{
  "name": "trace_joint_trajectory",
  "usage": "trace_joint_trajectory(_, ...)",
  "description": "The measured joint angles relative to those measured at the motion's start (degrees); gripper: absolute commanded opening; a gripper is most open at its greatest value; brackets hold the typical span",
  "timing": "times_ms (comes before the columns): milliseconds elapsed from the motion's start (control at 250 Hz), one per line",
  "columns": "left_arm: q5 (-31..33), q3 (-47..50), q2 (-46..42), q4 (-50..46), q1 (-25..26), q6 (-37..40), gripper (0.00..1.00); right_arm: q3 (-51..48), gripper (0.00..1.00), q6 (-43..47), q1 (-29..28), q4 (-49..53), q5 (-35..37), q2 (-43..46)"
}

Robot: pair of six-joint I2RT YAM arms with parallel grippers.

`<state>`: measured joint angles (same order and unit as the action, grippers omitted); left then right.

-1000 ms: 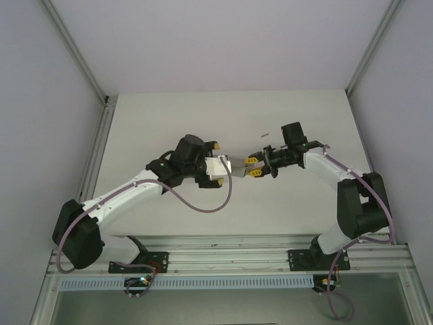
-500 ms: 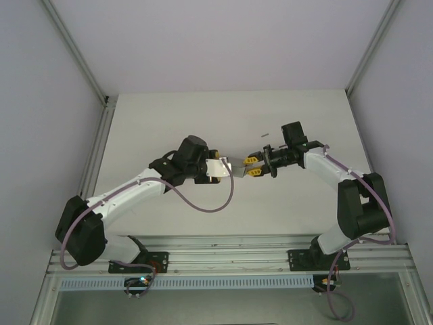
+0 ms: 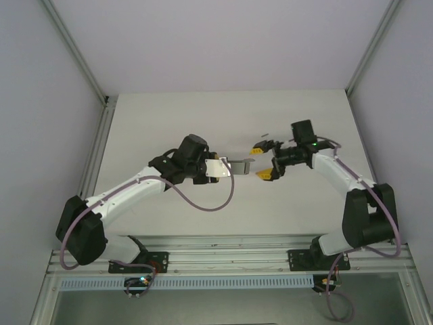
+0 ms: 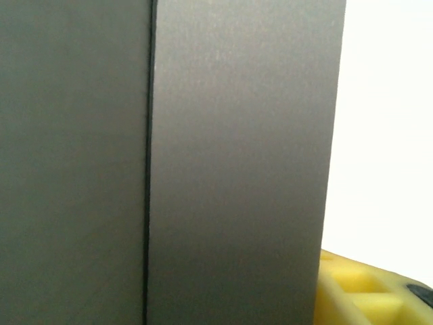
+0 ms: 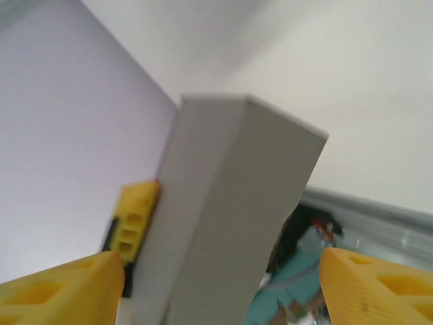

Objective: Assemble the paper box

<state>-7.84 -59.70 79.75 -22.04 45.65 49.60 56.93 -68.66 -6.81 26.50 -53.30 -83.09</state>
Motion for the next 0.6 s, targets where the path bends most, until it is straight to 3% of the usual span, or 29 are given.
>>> trace_joint_trajectory(100, -2.01, -2.38, 1.36, -5.68, -0.46, -2.08, 0.48, 0.66, 1.0, 12.68, 2.03, 1.62, 14.4, 6.56)
trace_joint_trajectory(192, -4.42, -3.87, 2.84, -9.55, -1.53, -4.11, 0.49, -2.93, 1.0, 24.76, -2.45, -4.61, 26.82, 18.18)
trace_joint_trajectory(224, -5.4, -4.31, 3.5, -10.93, -2.05, -4.81, 0.48, -6.21, 1.0, 28.46, -3.82, -9.27, 28.15, 23.06)
trace_joint_trajectory(351, -7.78, -7.34, 7.61, -16.28, -3.85, -7.04, 0.49, -15.15, 0.98, 40.59, -5.05, -20.02, 26.21, 33.44)
trace_joint_trajectory(599, -10.27, -9.94, 12.11, -22.34, -4.5, -7.41, 0.5, -10.29, 0.74, 60.92, -10.19, -17.84, 18.51, 22.32)
